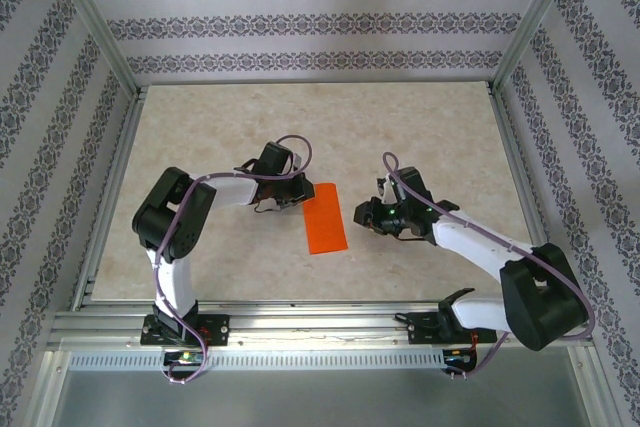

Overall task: Fold a paper plane with a square sheet of paper (pick it up from the middle)
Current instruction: Fold the triangle a second time at the center of the table.

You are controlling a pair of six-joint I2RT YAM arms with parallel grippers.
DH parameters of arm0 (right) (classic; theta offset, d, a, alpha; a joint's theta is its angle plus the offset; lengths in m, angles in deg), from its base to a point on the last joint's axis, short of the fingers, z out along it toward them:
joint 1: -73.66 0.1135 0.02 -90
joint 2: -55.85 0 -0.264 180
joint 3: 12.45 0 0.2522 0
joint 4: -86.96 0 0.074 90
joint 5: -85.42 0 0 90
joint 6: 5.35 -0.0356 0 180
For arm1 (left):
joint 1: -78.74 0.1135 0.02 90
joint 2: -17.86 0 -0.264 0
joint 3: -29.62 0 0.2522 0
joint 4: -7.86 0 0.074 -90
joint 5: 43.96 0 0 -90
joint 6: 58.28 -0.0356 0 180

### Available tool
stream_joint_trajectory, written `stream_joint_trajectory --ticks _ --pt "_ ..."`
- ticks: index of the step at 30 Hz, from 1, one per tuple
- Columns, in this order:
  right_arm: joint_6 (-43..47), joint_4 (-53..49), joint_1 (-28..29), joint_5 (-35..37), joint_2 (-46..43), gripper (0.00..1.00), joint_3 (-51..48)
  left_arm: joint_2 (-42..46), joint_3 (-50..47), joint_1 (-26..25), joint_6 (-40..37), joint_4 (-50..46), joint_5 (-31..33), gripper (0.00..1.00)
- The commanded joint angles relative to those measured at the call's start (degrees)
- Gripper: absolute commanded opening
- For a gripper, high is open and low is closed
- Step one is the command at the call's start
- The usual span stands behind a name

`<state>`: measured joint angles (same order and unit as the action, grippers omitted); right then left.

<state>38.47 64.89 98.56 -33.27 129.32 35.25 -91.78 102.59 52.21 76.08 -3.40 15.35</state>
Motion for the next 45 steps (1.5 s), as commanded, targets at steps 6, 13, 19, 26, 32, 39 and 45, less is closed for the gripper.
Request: stream_joint_trajectory --ticks 6,13,19,26,32,39,45 --pt "-2.79 1.95 2.97 -4.99 6.85 0.31 -1.07 -0.65 -7.19 0.61 0.12 5.39 -0.47 0.13" --pt "-5.09 4.54 3.56 -6.64 9.63 0.36 0.08 -0.76 -8.19 0.68 -0.74 7.7 -1.55 0.14" --pt "-6.34 6.72 3.59 -8.91 13.29 0.39 3.11 -1.75 -5.84 0.68 -2.52 7.81 -2.76 0.14" --pt "-8.33 12.08 3.4 -10.89 18.62 0.39 5.94 -3.72 -3.5 0.68 -3.87 9.1 -5.85 0.14" --pt "-10.16 17.33 2.67 -11.48 22.07 0.38 7.35 -4.81 -1.12 0.68 -5.51 7.32 -6.21 0.14" --pt "-9.97 19.67 1.29 -13.84 24.32 0.31 8.13 -0.65 1.5 0.49 -7.24 6.28 -6.82 0.26" --pt "-9.38 20.3 0.24 -14.87 24.87 0.26 7.72 8.33 0.34 0.26 -10.57 3.52 -4.24 0.42"
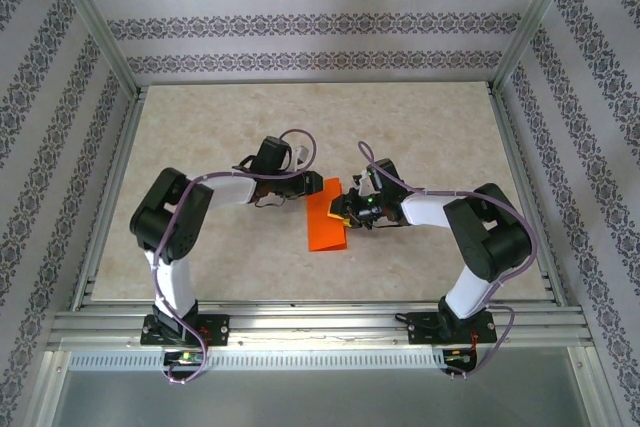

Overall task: Fold a paper plane with a square sheet of paper (pick it up from the middle)
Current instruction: Fold the triangle a second time at the center of the table.

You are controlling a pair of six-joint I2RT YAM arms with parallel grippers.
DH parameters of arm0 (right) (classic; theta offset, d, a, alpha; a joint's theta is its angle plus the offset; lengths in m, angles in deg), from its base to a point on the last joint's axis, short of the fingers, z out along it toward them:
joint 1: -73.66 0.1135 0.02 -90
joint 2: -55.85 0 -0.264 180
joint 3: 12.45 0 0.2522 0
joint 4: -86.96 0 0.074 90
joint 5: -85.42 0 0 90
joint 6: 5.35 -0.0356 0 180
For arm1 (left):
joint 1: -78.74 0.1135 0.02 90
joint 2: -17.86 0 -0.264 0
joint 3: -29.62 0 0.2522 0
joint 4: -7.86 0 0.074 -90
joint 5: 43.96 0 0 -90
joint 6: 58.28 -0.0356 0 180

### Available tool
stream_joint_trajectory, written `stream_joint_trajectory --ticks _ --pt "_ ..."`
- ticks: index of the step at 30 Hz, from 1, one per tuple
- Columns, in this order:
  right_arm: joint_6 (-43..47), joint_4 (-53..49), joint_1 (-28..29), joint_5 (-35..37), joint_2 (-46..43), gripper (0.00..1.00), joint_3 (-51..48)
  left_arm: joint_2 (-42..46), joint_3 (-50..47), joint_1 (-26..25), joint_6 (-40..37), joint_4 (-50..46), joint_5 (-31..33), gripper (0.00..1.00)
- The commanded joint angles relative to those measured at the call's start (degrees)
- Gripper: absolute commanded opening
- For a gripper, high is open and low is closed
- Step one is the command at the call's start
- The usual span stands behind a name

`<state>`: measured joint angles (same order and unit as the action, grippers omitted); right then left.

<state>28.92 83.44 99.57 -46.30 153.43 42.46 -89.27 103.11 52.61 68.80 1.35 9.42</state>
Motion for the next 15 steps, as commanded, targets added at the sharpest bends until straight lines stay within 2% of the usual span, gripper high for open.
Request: stream_joint_trajectory --ticks 1,4,6,8,11,15 --pt "0.26 2.05 -0.94 -2.13 0.85 0.26 0.43 7.51 -1.28 -0.29 -3.73 -1.07 2.34 0.44" --pt "0.64 2.15 -1.37 -2.84 1.03 0.25 0.38 12.82 -4.8 -1.8 -6.13 -0.74 4.22 0.46" --pt "0.73 2.24 -1.73 -3.53 1.28 0.24 0.58 16.27 -7.09 -4.31 -9.24 -1.59 8.33 0.47" --pt "0.92 2.33 -1.92 -4.42 1.56 0.24 0.7 19.65 -10.28 -8.84 -14.3 -1.58 14.22 0.46" --pt "1.21 2.31 -2.18 -5.08 1.6 0.25 0.69 24.22 -17.25 -16.14 -21.28 3.76 22.28 0.46" --pt "0.91 3.12 -2.62 -5.14 1.52 0.24 0.0 26.69 -23.48 -23.65 -27.31 7.62 30.51 0.51"
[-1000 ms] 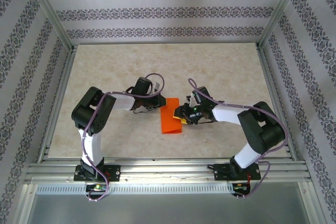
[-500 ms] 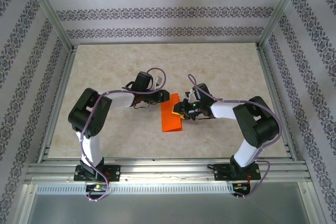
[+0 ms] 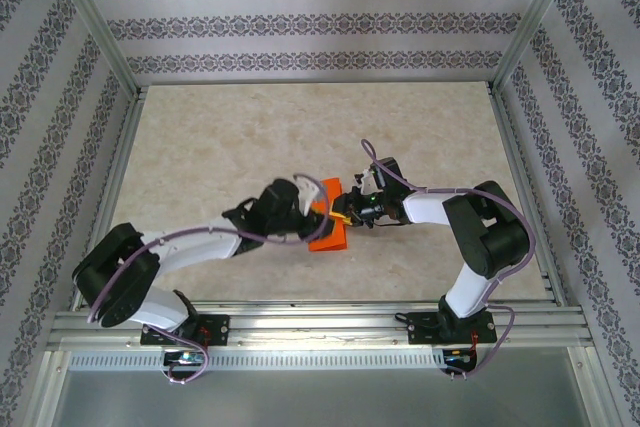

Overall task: Fold a paper plane with a square sheet of paper (pick it up from the middle)
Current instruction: Fold the triangle a second time at the center of the table.

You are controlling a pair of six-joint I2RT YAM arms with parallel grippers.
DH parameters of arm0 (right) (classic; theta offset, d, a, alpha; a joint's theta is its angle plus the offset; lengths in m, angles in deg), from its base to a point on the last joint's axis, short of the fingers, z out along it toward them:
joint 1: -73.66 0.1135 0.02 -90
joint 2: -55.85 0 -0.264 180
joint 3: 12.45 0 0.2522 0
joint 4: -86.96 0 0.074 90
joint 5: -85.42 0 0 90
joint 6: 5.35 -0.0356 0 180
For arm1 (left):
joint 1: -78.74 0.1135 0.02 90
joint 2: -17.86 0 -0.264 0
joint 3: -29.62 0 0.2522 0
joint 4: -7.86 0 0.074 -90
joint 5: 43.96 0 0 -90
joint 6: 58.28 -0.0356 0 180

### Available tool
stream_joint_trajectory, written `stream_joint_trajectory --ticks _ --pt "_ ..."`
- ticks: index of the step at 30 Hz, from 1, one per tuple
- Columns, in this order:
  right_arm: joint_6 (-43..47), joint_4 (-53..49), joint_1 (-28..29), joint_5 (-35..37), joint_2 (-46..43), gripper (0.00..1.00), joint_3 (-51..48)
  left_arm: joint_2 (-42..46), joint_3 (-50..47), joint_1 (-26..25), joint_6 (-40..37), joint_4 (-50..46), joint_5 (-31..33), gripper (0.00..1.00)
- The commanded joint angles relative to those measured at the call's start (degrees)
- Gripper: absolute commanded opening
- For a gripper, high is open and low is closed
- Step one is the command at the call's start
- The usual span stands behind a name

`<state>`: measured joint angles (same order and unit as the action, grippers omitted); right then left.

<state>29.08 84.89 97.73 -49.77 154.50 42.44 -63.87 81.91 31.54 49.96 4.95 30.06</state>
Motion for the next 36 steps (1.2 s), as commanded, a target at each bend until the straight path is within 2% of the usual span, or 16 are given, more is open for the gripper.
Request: stream_joint_trajectory --ticks 1,5,8,12,17,22,27,31,36 --pt "0.49 2.08 -0.78 -1.89 0.55 0.24 -0.06 0.96 -2.55 -4.86 -10.45 3.5 11.77 0.52" --pt "0.15 2.47 -0.7 -2.18 0.32 0.24 -0.08 -2.23 -0.47 -13.16 -17.66 0.52 20.35 0.57" --pt "0.06 2.29 -0.78 -1.84 0.23 0.25 -0.08 -4.39 -0.19 -15.76 -19.21 1.8 22.71 0.62" --pt "-0.15 2.5 -0.7 -1.77 0.31 0.24 -0.09 -7.64 1.88 -18.98 -22.86 0.5 27.33 0.64" --pt "-0.2 2.38 -0.7 -1.57 0.04 0.25 -0.17 -11.47 4.5 -20.54 -26.62 1.46 34.95 0.65" --pt "-0.35 2.46 -0.7 -1.5 0.05 0.24 -0.3 -13.89 5.79 -20.61 -27.88 2.08 39.3 0.64" --pt "-0.46 2.38 -0.7 -1.3 0.01 0.25 -0.18 -16.19 6.8 -20.62 -28.6 1.92 38.71 0.63" --pt "-0.42 2.3 -0.7 -1.43 -0.04 0.25 -0.14 -17.03 7.46 -20.56 -28.76 1.75 41.06 0.59" --pt "-0.57 2.29 -0.7 -1.4 -0.17 0.25 -0.28 -16.29 7.03 -20.56 -28.62 2.64 39.86 0.47"
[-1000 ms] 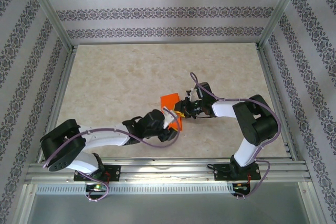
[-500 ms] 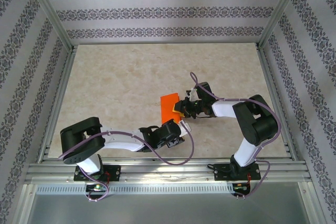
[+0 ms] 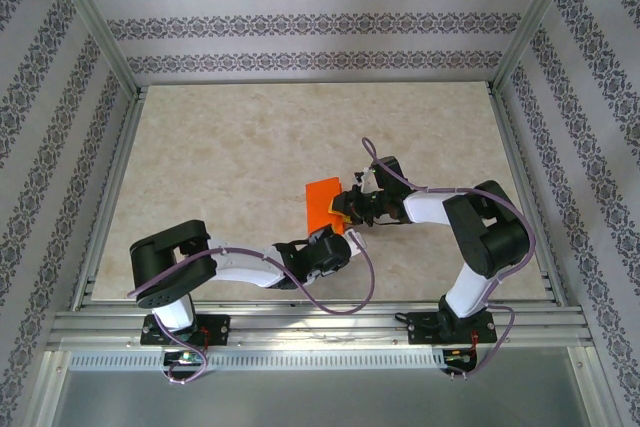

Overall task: Fold a paper plane with a square sheet of paper (pick it up from the middle)
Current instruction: Fold the triangle a second time at the center of the table.

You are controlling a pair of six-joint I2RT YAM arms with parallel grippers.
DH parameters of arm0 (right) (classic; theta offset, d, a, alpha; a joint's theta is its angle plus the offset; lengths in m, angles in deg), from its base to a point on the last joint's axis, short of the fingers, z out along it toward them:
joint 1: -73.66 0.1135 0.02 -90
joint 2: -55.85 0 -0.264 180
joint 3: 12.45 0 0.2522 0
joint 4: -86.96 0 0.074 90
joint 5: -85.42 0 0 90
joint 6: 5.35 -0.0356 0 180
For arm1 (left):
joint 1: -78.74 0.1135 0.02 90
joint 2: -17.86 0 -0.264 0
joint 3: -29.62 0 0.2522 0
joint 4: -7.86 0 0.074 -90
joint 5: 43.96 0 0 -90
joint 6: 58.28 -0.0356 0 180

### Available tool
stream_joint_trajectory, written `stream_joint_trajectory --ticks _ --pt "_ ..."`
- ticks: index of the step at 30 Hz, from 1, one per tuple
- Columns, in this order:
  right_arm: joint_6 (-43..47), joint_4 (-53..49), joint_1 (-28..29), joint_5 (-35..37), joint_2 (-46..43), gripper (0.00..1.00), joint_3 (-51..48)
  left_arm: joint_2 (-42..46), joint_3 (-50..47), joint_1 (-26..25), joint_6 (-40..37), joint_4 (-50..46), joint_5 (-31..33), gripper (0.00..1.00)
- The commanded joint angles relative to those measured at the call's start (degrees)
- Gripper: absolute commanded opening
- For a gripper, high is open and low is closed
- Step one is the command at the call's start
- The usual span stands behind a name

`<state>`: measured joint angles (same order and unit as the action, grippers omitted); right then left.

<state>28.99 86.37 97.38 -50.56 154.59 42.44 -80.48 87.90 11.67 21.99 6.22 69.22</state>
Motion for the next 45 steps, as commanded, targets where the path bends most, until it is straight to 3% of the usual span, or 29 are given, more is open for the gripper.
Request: stream_joint_trajectory --ticks 1,18,22,25,28,35,40,45 --pt "-0.42 0.8 -0.35 -0.69 -0.3 0.25 -0.3 0.35 1.02 -0.7 -0.6 1.33 0.52 0.45" --pt "-0.08 0.24 -0.7 0.45 -1.35 0.25 -0.96 3.69 -0.96 -0.43 4.99 0.89 0.38 0.01" --pt "0.41 -0.46 -1.21 1.36 -2.5 0.26 -1.68 4.81 -1.43 0.73 8.68 0.54 -1.24 0.0" --pt "1.56 -2.27 -2.05 2.64 -4.45 0.31 -2.46 7.21 -2.55 3.35 13.03 0.84 -7.18 0.0" --pt "1.78 -2.79 -3.47 3.89 -7.3 0.33 -4.22 9.49 -3.99 7.3 17.75 2.56 -17.47 0.0" --pt "2.91 -4.59 -5.97 7.49 -16.36 0.34 -9.97 10.37 -6.2 16.0 29.13 7.01 -35.19 0.0" --pt "4.58 -5.14 -4.48 11.03 -21.51 0.28 -14.29 9.54 -7.41 19.87 34.38 10.34 -40.31 0.0" --pt "5.89 -4.97 -0.27 11.82 -23.65 0.12 -15.49 9.41 -8.78 21.72 38.25 13.74 -42.84 0.0"
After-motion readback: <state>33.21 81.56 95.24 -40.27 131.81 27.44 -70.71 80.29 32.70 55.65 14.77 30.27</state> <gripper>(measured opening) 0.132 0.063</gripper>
